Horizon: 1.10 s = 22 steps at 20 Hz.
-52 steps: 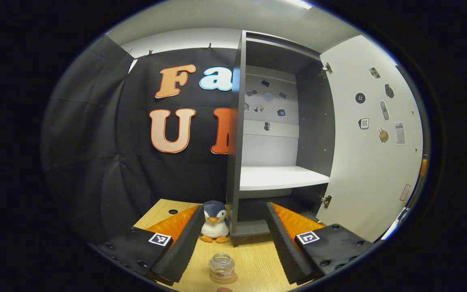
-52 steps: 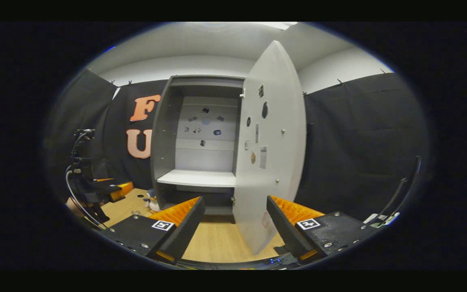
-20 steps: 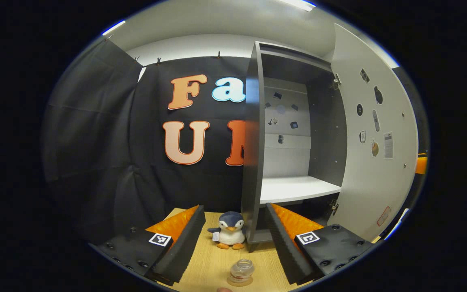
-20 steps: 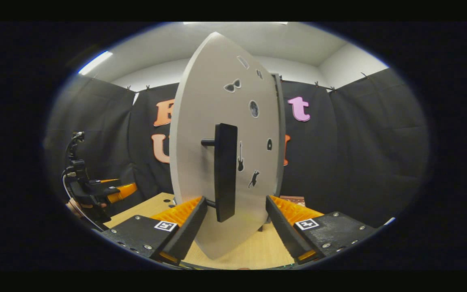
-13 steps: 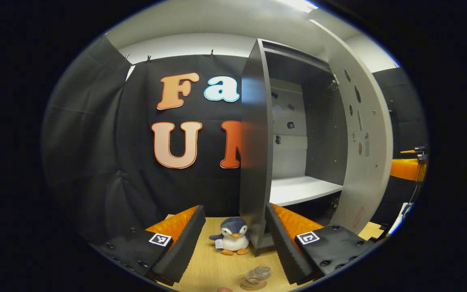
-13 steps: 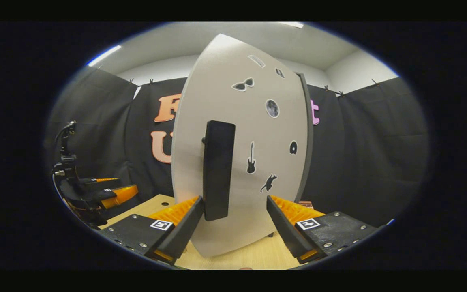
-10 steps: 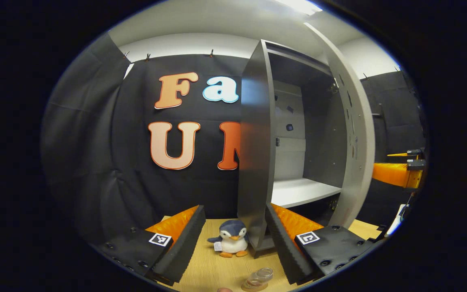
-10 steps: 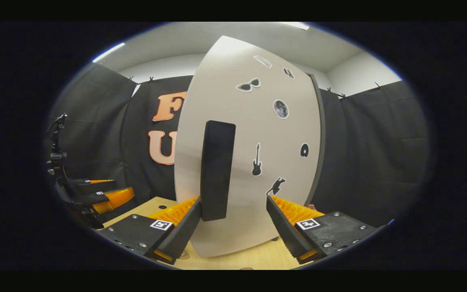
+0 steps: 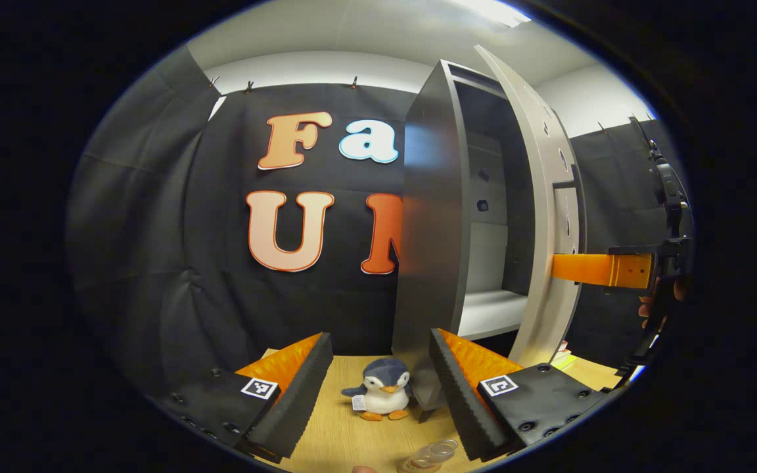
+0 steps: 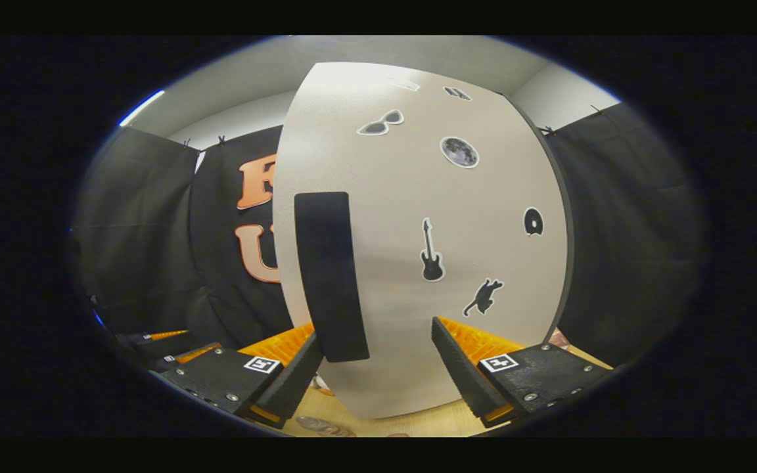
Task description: Open the cabinet door with the right hand, grasp the bottle in the cabinet with the left hand and place it on the coaster, then close the cabinet door with the right hand.
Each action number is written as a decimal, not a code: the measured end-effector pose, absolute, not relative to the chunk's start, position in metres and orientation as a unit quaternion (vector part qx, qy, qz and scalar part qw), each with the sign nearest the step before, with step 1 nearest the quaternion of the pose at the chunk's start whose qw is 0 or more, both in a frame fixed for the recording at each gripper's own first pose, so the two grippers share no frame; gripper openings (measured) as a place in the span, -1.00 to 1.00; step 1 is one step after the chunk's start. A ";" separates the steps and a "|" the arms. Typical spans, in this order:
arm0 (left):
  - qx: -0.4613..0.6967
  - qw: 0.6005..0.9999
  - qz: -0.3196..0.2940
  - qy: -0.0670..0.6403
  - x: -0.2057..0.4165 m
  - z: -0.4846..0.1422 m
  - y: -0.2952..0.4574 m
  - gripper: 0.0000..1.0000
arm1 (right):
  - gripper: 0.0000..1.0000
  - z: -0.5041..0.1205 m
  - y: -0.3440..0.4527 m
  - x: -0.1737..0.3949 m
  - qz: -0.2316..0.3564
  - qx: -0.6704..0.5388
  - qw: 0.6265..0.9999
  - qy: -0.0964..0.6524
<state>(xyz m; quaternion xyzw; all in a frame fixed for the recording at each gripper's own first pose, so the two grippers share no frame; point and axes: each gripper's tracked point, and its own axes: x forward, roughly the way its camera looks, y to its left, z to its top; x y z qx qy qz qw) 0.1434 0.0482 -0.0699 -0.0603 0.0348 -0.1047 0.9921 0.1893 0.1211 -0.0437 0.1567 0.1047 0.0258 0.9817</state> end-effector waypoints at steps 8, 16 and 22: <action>-0.055 0.996 -0.067 0.028 0.145 -0.071 0.063 0.91 | 0.94 -0.053 0.128 0.215 0.054 0.173 0.979 0.093; -0.047 0.997 -0.059 0.005 0.136 -0.062 0.058 0.91 | 0.90 -0.072 0.131 0.238 0.036 0.132 0.987 0.087; -0.042 0.997 -0.060 0.004 0.134 -0.060 0.055 0.91 | 0.90 -0.074 0.128 0.245 0.013 0.120 0.989 0.080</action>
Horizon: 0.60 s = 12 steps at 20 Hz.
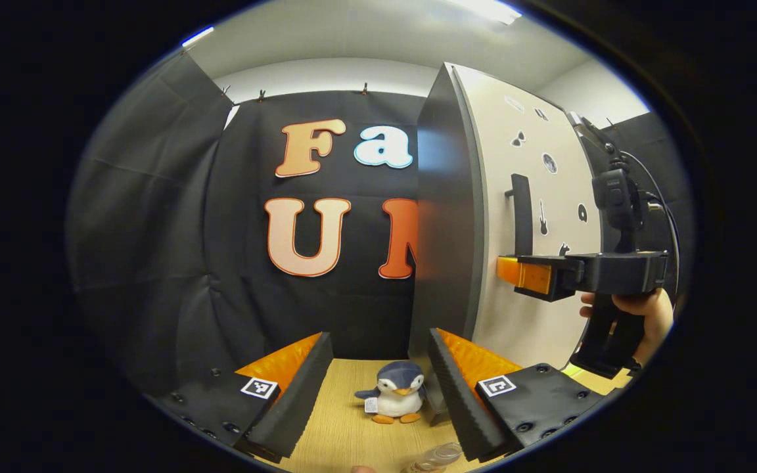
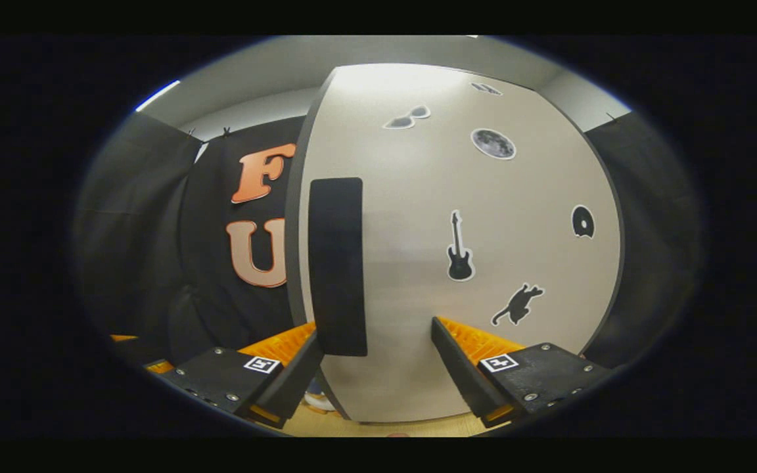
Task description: Open the cabinet door with the right hand, grasp the bottle in the cabinet with the left hand and place it on the coaster, then close the cabinet door with the right hand.
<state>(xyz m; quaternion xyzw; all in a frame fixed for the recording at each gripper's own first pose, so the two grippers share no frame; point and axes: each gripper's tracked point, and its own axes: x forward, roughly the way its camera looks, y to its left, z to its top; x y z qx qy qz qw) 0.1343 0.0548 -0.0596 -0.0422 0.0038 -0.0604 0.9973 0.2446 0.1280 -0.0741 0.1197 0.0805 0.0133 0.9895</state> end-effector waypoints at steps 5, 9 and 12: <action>-0.040 0.997 -0.062 0.002 0.134 -0.059 0.057 0.91 | 0.91 -0.074 0.127 0.245 0.009 0.120 0.990 0.077; -0.038 0.997 -0.070 0.003 0.134 -0.058 0.056 0.90 | 0.89 -0.076 0.128 0.244 0.007 0.139 0.987 0.079; -0.038 0.996 -0.076 0.004 0.135 -0.061 0.058 0.90 | 0.90 -0.072 0.130 0.234 0.006 0.150 0.986 0.074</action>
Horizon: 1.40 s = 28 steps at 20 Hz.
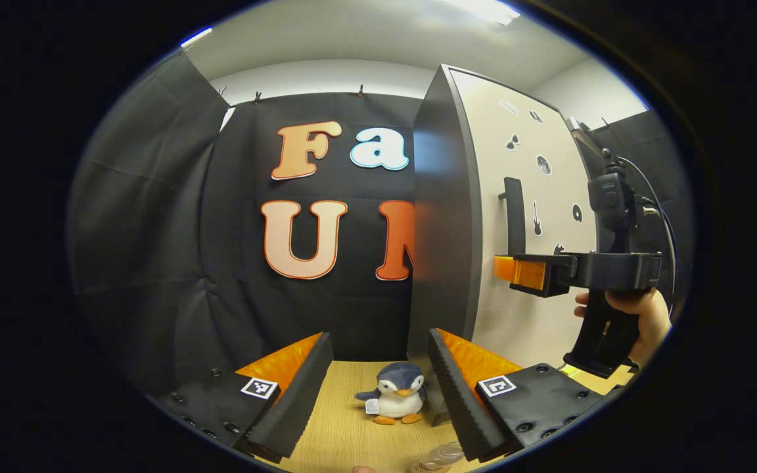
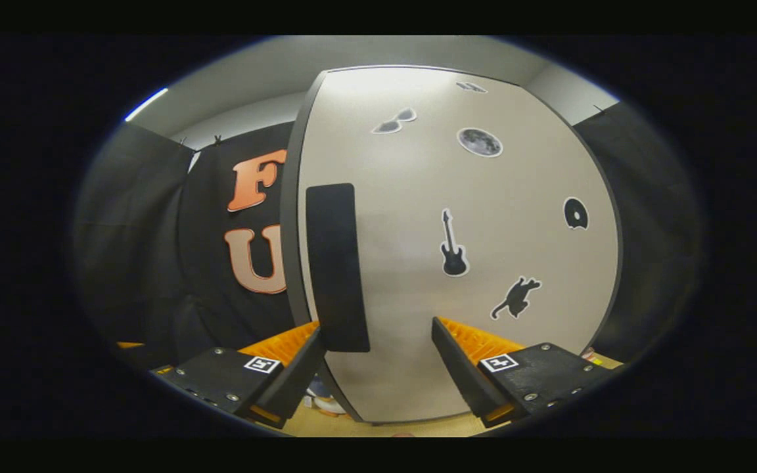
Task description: Open the cabinet door with the right hand, grasp the bottle in the cabinet with the left hand and place it on the coaster, then close the cabinet door with the right hand.
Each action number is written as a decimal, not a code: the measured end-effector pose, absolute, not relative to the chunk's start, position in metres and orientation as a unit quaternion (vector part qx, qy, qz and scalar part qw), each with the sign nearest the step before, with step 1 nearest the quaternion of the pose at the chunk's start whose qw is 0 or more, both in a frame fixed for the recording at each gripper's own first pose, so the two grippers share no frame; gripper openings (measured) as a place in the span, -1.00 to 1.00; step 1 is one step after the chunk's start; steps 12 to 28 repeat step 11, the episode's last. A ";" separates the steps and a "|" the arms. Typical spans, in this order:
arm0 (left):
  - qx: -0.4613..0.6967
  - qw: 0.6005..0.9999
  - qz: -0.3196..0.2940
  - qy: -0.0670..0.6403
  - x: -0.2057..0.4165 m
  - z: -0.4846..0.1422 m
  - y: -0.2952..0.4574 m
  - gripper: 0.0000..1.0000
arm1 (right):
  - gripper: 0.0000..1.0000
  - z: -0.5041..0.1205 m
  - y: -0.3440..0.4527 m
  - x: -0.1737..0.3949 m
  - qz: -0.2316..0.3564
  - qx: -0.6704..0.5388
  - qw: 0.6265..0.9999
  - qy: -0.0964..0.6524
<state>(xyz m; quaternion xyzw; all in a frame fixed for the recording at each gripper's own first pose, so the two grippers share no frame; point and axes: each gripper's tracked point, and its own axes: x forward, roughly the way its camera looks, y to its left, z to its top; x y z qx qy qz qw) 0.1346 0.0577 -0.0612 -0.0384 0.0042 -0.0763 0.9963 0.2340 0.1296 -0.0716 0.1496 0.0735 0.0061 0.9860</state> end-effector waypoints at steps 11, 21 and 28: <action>-0.047 0.994 -0.100 0.009 0.133 -0.061 0.059 0.90 | 0.90 -0.049 0.113 0.131 -0.019 0.104 0.991 0.076; -0.047 0.994 -0.100 0.009 0.133 -0.061 0.059 0.90 | 0.90 -0.049 0.113 0.131 -0.019 0.104 0.991 0.076; -0.047 0.994 -0.100 0.009 0.133 -0.061 0.059 0.90 | 0.90 -0.049 0.113 0.131 -0.019 0.104 0.991 0.076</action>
